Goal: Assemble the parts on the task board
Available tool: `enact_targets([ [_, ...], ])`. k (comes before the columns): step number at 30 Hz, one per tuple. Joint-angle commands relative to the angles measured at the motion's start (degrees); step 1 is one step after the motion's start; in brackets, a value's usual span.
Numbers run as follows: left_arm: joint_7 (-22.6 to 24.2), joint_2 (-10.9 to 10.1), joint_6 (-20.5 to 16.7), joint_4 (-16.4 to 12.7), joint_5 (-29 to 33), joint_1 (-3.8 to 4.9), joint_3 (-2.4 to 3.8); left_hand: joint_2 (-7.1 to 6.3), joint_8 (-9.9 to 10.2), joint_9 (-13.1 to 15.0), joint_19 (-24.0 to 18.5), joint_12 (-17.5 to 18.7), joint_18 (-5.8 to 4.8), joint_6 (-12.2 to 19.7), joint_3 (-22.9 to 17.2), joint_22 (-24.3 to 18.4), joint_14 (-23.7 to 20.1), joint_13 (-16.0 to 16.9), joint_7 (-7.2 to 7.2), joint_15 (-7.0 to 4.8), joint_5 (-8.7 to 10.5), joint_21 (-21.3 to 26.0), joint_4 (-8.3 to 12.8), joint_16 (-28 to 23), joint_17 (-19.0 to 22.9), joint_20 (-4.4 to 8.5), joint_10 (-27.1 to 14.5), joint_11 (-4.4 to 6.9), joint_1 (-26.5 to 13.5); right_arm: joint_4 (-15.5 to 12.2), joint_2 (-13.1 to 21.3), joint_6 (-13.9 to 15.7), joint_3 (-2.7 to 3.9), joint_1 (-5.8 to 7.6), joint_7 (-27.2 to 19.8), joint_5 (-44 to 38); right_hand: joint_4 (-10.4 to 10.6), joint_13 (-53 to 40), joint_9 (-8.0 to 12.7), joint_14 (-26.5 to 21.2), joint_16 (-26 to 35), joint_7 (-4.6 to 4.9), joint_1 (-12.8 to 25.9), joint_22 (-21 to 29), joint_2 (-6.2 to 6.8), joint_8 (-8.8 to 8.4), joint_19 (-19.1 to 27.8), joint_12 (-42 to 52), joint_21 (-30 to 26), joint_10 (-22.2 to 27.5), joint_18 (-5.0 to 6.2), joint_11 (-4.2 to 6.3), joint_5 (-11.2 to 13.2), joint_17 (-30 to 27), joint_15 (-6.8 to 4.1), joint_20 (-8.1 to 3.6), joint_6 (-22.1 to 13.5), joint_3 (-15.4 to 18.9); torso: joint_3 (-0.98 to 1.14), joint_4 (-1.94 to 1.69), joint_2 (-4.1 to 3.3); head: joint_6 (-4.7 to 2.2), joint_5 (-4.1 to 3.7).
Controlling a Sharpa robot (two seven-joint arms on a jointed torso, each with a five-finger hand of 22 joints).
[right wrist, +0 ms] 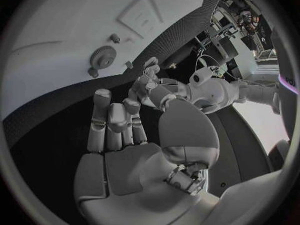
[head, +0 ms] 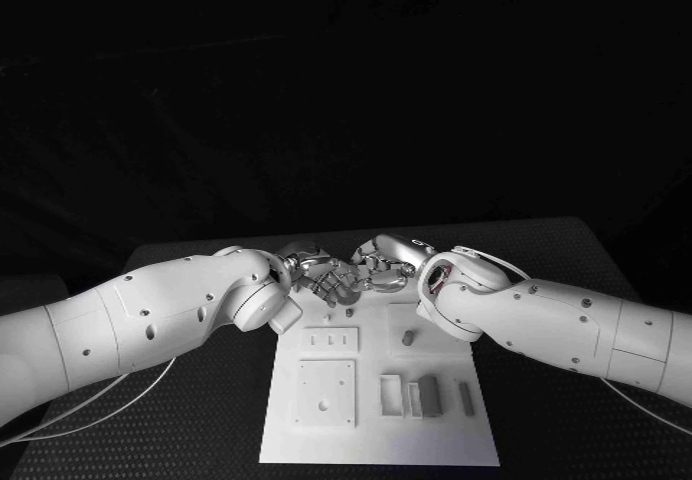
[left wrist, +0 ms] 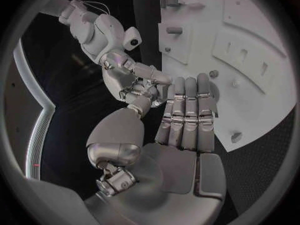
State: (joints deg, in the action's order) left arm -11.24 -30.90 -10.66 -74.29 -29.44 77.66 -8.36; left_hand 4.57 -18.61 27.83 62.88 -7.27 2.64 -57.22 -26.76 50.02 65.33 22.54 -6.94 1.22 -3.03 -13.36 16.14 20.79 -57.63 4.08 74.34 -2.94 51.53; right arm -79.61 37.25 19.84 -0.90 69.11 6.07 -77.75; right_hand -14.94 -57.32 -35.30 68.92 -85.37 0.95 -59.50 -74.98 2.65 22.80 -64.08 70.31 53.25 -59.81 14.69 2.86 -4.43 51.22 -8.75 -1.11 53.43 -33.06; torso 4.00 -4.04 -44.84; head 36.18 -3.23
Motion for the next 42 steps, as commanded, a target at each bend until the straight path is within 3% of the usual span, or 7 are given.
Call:
enact_targets([
  [1, 1.16, 0.52, 0.39, -0.34, 0.51, 0.13, 0.19, -0.09, -0.29, 0.05, 0.00, -0.06, 0.31, -0.34, -0.44, 0.12, 0.47, 0.13, 0.06, -0.14, 0.22, -0.22, 0.01, -0.30, -0.15, 0.25, 0.44, -0.05, 0.45, -0.64, -0.32, -1.25, -0.05, -0.07, -0.96, -0.47, -0.03, -0.07, 0.06, 0.21, -0.29, 2.02, 0.05, -0.97, -0.39, 0.39, -0.28, 0.14, 0.21, -0.35, 0.31, 0.22, -0.14, 0.07, 0.11, -0.18, 10.22, -0.18, 0.05, -0.01, 0.02, 0.08, 0.02],
  [14, 0.69, 0.43, -0.27, -0.56, -0.93, 0.12, 0.19, 0.10, -1.20, 0.88, 0.90, -0.41, 0.04, -2.10, -3.12, 1.41, 1.99, 1.27, 0.95, -0.74, -0.06, -0.81, 0.34, -0.15, -2.00, 0.91, 2.07, 0.65, 4.05, -0.47, -0.28, -1.50, -0.05, -0.07, -0.87, -0.47, -0.07, -0.08, 0.02, 0.16, -0.27, 2.02, 0.10, -0.97, -0.37, 0.38, -0.28, 0.13, 0.21, -0.36, 0.31, 0.22, -0.14, -0.04, 0.11, -0.19, 10.22, -0.18, 0.05, 0.04, 0.02, 0.18, 0.00],
  [32, 0.21, -0.02, -1.96, -0.57, -2.99, 0.09, 0.19, 0.60, -2.31, 3.87, 2.53, -2.03, -0.16, -3.62, -3.44, 4.43, 3.64, 4.98, 1.88, -1.86, -0.65, -2.44, 0.39, 1.64, -4.99, 2.17, 3.91, 1.81, 4.93, -0.37, -0.06, -2.08, -0.08, -0.09, -1.15, 0.66, 0.11, -0.04, -0.08, -0.74, 0.31, 2.27, 0.96, -0.86, 0.40, -0.20, 0.23, -0.40, -0.19, 0.11, 0.31, -0.01, -0.15, -0.95, 0.27, -0.02, 9.48, -0.18, 0.01, 0.02, 0.01, 0.26, 0.01],
  [42, -0.21, -0.11, -0.73, -0.59, -4.26, 0.07, 0.19, 0.31, -2.69, 6.18, 2.74, -3.46, -0.21, -3.97, -3.59, 6.40, 3.96, 7.38, 2.22, -2.26, -3.35, -3.13, 0.39, 2.93, -6.03, 2.57, 3.87, 2.24, 4.89, -0.06, -0.04, -2.18, -0.10, -0.10, -1.13, 1.11, 0.46, 0.04, -0.08, -1.09, 0.61, 2.49, 1.38, -0.82, 1.07, -0.69, 0.54, -0.85, -0.46, 0.53, 0.31, -0.22, -0.14, -1.01, 0.45, 0.16, 8.95, -0.29, 0.05, 0.03, 0.00, 0.37, -0.02],
])
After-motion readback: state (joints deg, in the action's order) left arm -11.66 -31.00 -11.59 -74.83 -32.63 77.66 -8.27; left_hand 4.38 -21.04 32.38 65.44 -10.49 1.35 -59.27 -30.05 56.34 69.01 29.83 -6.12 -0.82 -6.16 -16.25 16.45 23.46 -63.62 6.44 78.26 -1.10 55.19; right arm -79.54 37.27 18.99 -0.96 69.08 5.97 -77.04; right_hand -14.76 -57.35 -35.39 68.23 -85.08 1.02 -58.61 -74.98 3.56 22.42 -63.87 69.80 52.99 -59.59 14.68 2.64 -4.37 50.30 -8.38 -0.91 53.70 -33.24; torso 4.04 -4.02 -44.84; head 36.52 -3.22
